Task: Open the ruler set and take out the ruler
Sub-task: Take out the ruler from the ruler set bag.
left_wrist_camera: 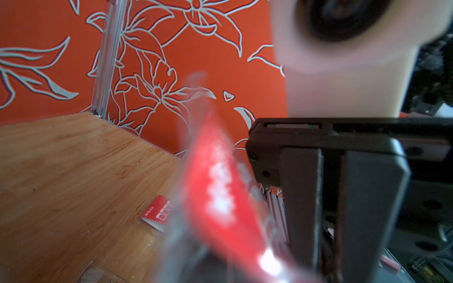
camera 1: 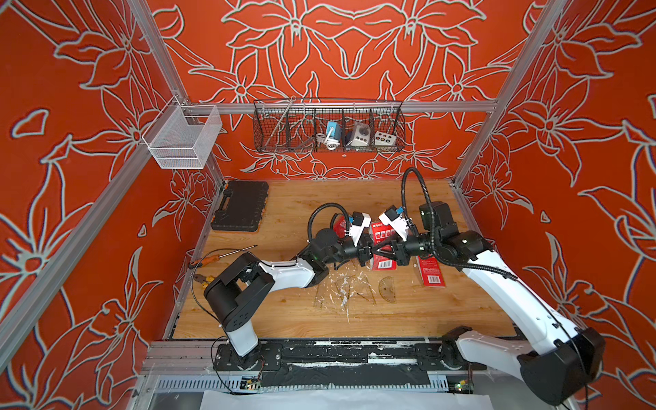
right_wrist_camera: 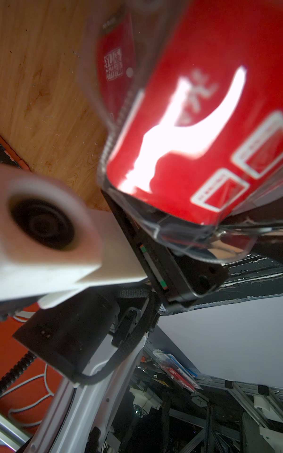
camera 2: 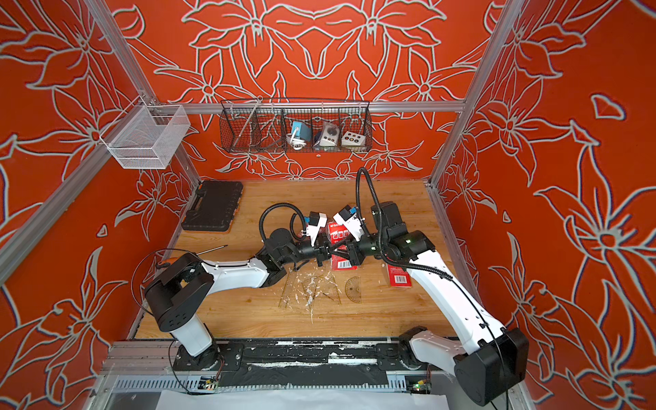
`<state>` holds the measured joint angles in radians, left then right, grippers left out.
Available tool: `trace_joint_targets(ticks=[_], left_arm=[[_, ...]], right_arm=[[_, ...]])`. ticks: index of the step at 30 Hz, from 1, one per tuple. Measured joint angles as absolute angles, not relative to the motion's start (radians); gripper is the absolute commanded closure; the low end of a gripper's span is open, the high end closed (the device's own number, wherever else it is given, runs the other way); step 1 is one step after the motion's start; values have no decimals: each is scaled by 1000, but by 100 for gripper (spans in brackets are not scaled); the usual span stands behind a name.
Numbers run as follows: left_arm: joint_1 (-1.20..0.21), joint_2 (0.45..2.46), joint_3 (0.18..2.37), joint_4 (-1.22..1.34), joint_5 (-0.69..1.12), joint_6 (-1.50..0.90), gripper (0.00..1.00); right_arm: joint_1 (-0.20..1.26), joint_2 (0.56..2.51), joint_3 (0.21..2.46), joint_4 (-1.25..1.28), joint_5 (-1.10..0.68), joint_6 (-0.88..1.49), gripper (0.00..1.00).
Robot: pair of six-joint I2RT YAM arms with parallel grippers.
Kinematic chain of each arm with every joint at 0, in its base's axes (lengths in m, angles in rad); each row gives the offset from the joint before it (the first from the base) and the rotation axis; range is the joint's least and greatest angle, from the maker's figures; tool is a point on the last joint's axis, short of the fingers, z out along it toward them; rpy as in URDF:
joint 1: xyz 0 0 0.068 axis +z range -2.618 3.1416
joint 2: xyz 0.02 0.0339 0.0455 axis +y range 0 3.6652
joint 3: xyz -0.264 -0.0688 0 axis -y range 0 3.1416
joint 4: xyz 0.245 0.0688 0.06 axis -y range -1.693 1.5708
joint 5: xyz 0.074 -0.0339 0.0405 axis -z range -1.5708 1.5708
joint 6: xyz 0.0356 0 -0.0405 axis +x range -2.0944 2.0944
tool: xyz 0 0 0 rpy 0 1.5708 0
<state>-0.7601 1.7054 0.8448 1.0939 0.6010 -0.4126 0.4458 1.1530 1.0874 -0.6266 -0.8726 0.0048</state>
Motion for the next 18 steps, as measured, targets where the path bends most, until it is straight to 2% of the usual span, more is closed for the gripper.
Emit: trace_joint_targets(ticks=[2,18], left_arm=[[-761,1705,845,1099,607,-406,100],[-771,1607,781,1081,541,-318,100]], right_arm=[[446,1149,1087,-633,-868,2,100],[441,1016,1064,-594,-688,48,100]])
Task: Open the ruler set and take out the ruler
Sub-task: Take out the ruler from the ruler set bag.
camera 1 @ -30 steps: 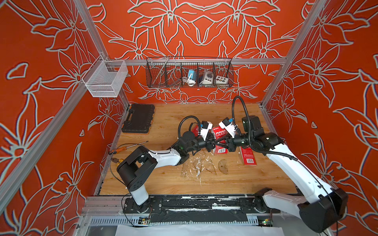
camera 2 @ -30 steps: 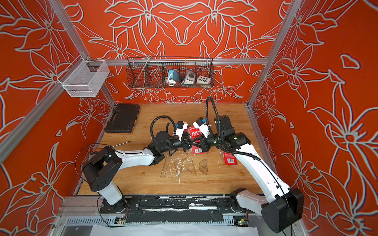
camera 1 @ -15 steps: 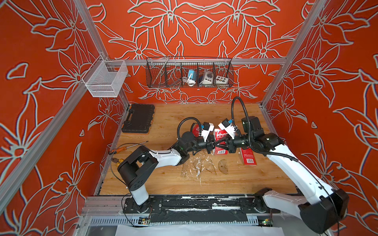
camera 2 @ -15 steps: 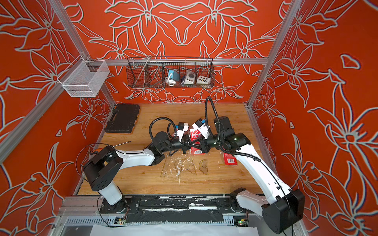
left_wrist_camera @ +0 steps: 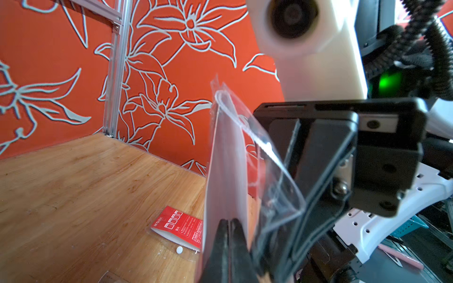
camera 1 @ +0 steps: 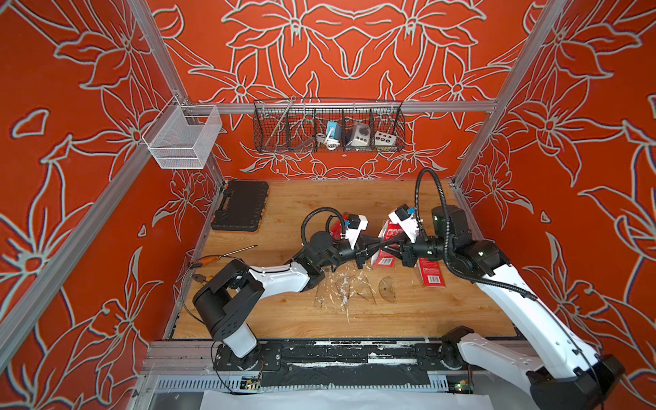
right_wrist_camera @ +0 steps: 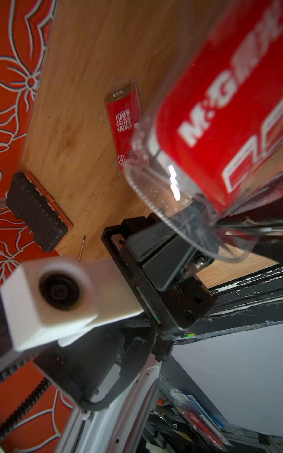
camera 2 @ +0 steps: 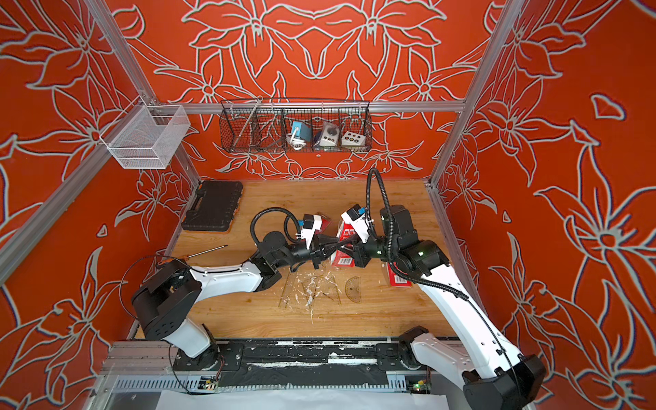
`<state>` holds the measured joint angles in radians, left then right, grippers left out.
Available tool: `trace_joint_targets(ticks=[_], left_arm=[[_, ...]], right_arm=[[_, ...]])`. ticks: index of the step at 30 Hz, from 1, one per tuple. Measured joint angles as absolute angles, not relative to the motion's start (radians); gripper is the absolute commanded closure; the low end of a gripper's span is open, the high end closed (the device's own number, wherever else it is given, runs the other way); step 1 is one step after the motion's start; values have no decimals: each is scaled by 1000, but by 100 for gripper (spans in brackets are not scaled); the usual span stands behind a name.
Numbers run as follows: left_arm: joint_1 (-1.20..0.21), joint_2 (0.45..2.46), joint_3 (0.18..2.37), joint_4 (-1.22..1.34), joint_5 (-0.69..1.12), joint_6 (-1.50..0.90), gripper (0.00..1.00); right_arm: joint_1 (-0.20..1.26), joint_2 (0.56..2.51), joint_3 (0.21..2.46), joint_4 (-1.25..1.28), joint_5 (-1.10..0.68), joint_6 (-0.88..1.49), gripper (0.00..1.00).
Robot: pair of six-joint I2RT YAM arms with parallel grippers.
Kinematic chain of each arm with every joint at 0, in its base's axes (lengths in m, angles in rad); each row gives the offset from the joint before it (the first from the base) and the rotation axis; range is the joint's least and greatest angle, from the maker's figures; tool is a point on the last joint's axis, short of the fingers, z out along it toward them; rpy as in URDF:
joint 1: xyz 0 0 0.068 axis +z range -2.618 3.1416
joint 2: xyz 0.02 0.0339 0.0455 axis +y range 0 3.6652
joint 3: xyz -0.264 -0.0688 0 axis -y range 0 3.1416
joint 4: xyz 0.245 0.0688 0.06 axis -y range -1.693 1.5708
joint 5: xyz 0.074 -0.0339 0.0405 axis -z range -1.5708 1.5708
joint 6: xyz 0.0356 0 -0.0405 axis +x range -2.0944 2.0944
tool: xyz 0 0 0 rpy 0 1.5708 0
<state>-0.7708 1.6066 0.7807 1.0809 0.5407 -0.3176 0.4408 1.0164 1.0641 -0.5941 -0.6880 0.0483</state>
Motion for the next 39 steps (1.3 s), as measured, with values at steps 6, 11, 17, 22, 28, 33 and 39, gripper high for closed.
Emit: trace_joint_targets(ticks=[6,11,17,22,28,33,39], left_arm=[[-771,1579,756,1066,496,-287,100],[-772,1563,740,1064,467,-279,100],[-774,1525,735,1024,403,-281,100],[-736,1494,797,912,398,-311,100],[-665,1414,883,792,429,-346,100],[-619,1360,910,701,489,-371,100],[-487,1347,897,580,613,-414,100]], right_arm=[[436,1009,1051,-566,-656,70,100],[430,1009,1048,-554,-648,74,100],[425,1018,1046,-533,-656,65,100],[424,1046,1044,-545,-646,45,100],[424,1081,1020,-546,-617,37,100],[419,1102,1018,-555,-543,36,100],[371,1133,1066,-662,-394,36,100]])
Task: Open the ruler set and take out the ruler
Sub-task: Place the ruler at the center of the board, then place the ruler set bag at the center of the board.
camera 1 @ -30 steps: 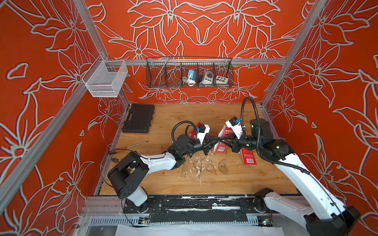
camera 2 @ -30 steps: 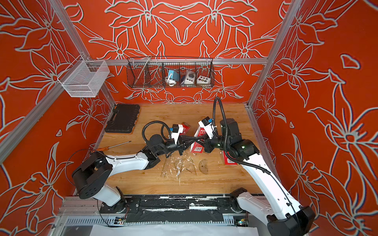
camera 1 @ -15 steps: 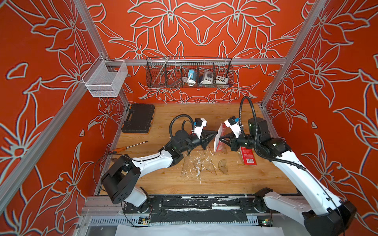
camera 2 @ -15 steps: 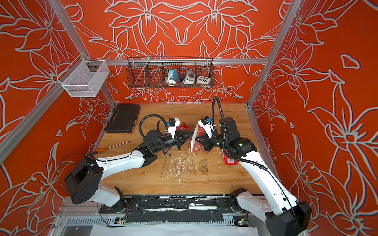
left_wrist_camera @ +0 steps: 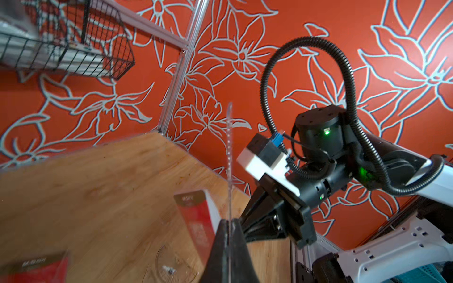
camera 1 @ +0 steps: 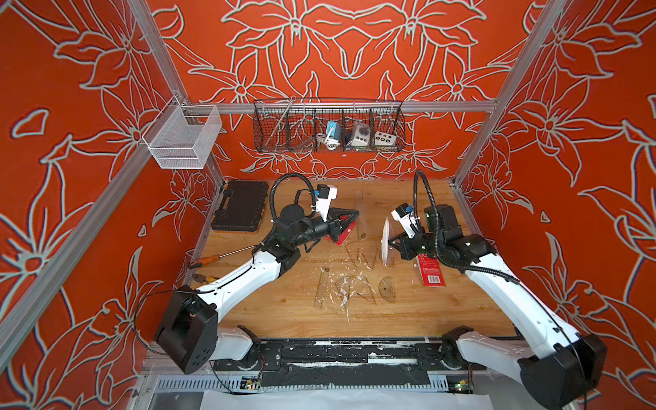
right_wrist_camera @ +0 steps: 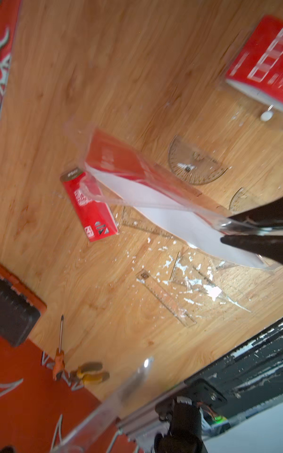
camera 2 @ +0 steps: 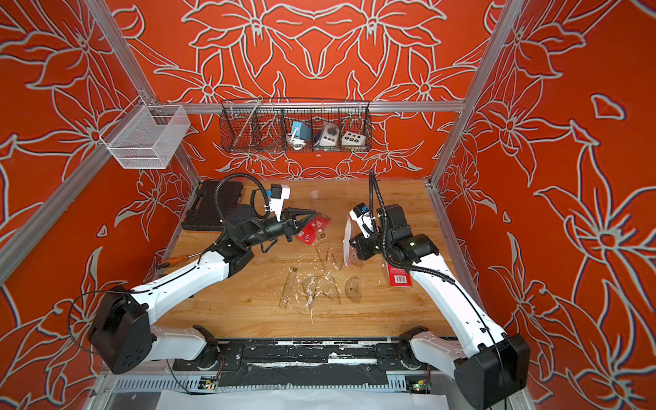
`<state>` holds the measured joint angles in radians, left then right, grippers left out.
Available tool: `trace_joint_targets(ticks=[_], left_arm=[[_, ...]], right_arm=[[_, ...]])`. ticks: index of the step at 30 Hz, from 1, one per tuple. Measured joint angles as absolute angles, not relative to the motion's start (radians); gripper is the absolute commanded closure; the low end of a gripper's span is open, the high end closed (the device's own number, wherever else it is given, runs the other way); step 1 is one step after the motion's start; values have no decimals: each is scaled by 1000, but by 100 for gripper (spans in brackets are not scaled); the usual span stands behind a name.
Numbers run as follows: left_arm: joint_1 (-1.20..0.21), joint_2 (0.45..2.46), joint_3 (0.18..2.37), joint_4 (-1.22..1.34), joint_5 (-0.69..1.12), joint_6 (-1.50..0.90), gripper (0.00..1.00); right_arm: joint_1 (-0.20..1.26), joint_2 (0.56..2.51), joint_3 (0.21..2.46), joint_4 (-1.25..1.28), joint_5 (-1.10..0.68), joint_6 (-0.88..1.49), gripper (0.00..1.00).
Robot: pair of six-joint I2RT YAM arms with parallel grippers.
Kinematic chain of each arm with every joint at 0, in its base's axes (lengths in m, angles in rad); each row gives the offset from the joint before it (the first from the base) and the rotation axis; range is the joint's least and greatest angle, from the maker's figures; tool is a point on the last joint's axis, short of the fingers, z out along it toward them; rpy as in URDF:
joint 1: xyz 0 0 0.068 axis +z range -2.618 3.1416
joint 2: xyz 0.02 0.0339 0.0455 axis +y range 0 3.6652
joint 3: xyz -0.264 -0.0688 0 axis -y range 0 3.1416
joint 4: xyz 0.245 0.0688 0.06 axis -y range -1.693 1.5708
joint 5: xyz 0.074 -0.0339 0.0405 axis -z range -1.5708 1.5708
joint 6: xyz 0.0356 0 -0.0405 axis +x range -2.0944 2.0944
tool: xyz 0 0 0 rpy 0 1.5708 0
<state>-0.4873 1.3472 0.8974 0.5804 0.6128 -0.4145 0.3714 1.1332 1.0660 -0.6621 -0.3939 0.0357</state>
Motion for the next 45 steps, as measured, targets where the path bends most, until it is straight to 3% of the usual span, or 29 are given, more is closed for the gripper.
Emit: trace_joint_targets(ticks=[10,14,27,45], left_arm=[[-262,1510,686,562,815,-507,100],[-194,1623,638,644,865,-583,100],[-171,1815,574,980,860,-875,100],[-205,1831,539,1037,637,-1005,100]], right_arm=[[272,1238,1225,-908,-1,31,100],[234,1275,1215,-952,68,28,100],[154,1389,1146,-944,115,29,99],[143,1573,1129,-899,130,60,82]])
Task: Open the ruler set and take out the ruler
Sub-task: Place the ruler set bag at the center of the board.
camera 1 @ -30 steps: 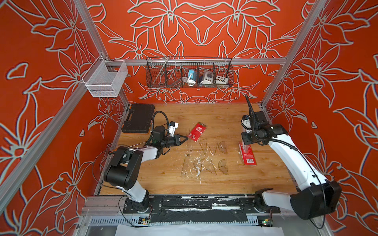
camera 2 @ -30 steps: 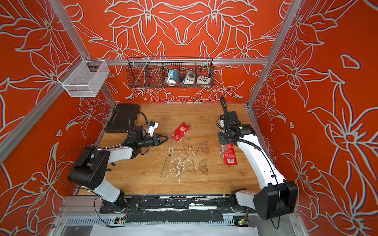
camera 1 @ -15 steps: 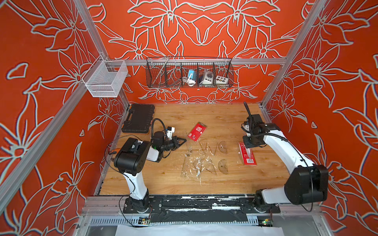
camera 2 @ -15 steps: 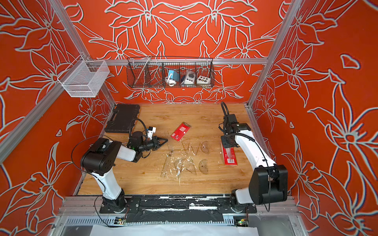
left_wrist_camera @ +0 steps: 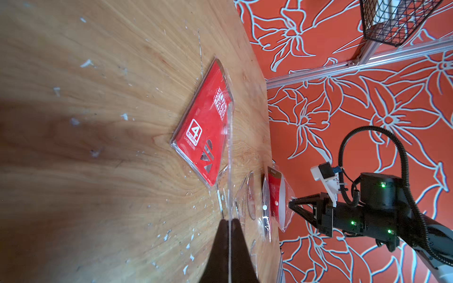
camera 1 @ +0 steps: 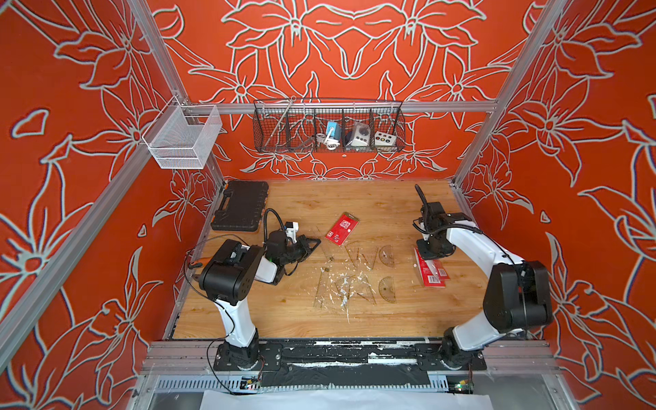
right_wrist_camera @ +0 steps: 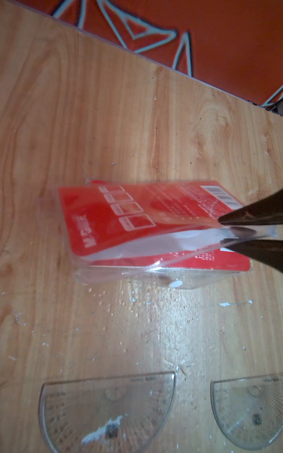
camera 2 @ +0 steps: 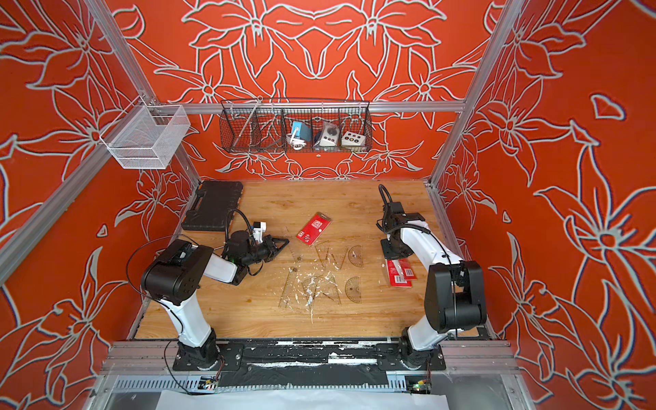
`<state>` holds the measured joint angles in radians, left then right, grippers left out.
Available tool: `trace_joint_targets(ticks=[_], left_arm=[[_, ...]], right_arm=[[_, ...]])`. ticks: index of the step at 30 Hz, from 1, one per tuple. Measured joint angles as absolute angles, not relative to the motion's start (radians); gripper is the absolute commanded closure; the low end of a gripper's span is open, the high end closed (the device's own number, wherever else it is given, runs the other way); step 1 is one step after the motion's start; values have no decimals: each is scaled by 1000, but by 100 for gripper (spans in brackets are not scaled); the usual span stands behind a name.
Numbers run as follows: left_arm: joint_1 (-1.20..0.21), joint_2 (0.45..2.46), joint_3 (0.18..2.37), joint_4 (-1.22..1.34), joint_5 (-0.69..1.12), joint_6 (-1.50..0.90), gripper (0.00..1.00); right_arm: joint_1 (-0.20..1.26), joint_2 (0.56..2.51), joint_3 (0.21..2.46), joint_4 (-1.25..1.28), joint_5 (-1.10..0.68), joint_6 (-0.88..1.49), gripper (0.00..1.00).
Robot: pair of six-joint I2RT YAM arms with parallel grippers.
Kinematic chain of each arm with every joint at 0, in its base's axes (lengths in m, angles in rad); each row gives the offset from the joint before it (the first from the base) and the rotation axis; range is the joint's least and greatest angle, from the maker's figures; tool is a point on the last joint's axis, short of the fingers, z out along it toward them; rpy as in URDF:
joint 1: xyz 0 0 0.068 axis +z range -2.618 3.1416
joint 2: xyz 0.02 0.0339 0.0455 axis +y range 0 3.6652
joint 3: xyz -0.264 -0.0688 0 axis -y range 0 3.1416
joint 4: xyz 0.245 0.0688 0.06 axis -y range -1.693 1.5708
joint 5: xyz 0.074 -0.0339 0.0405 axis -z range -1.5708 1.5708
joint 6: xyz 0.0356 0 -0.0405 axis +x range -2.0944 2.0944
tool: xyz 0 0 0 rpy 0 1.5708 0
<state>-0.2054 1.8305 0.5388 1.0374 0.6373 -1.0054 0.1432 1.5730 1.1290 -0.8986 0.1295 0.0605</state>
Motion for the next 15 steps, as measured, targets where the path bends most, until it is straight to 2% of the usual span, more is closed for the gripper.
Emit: trace_joint_targets(ticks=[8,15], left_arm=[[-224,1854,544,1015,589,-991,100],[-231,1877,544,1006,559,-989,92]], right_arm=[[143,1559,1110,-875,88,63,68],[143,1517,1106,-861,59,65,60]])
